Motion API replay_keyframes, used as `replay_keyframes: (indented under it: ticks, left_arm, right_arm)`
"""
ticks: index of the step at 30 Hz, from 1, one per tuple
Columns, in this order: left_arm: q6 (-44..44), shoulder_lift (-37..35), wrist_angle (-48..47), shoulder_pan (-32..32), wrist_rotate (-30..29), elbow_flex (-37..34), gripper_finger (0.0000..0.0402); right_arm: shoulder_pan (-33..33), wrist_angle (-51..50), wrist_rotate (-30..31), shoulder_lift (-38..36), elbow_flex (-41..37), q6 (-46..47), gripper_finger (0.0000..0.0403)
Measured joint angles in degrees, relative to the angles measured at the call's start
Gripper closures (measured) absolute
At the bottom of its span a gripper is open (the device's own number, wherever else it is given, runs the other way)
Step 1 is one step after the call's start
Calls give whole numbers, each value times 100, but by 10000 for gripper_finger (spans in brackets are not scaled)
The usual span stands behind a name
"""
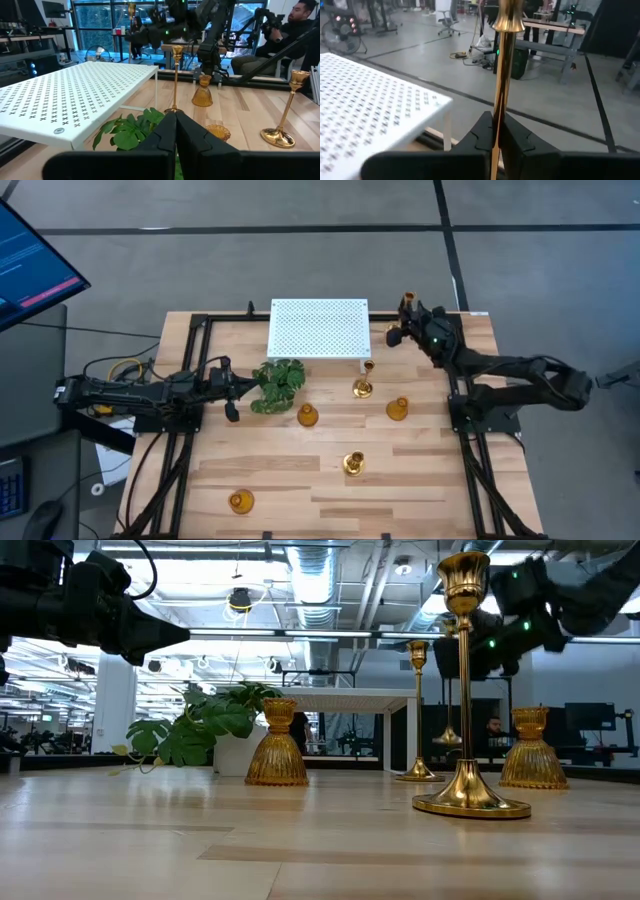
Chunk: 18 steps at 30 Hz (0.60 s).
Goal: Pick & Place candle stick holders
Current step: Put the top gold candle holder on the shelf
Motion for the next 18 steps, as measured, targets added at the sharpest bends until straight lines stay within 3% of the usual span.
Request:
replay_keyframes:
  ticks: [7,18]
  left_arm:
    - [0,0,-2,-1,-1,0,396]
    - [0,0,-20,-2,0,0,396]
  right_arm:
    - [179,-1324,-115,-93,1394,-531,399]
    - [414,-1589,-1723,1097,3301,-876,399]
